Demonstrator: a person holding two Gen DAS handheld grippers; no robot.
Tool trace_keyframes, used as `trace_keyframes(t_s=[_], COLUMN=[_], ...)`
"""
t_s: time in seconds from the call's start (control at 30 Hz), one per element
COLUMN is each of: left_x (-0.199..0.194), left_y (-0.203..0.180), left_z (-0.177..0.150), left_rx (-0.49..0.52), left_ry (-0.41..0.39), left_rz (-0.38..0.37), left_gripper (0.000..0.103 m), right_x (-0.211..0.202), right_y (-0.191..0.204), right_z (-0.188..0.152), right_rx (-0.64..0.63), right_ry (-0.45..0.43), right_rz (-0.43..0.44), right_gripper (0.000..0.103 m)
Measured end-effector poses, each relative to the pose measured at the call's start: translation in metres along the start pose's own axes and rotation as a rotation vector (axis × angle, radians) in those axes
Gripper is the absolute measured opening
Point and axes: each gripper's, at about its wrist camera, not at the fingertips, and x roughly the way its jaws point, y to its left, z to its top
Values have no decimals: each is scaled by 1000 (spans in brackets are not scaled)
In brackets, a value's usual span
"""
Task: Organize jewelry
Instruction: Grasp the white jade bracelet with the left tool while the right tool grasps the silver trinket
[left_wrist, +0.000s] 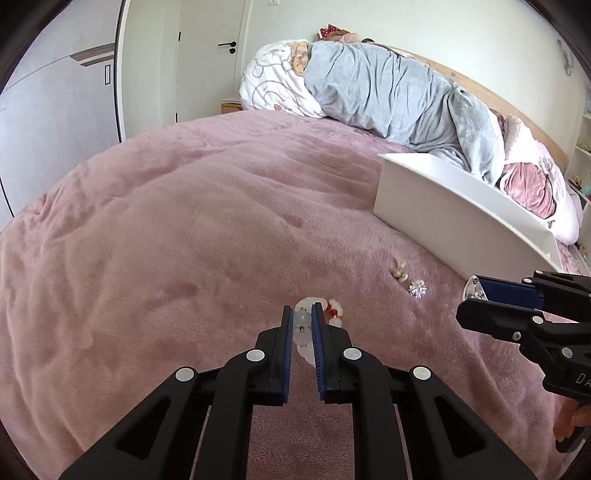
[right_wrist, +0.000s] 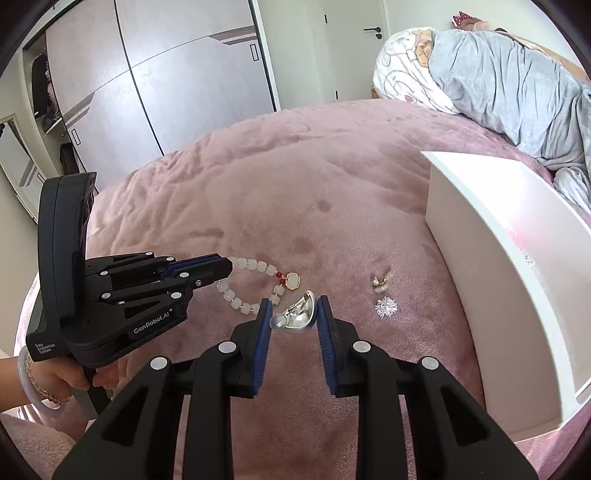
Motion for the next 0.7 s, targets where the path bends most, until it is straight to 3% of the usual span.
trace_keyframes(t_s=[0.37,0.7], left_x=[-53,-74], left_y=[-13,-58], left_z=[52,97], left_rx=[33,97], left_ry=[-135,-173], left_rz=[-28,-114], left_gripper=[15,15], right_x=[-66,-122], right_y=[4,-41], right_z=[22,39], right_rx=[-61,-5], right_ry=[-131,-245], right_rz=[-101,-205], right_gripper=[25,25])
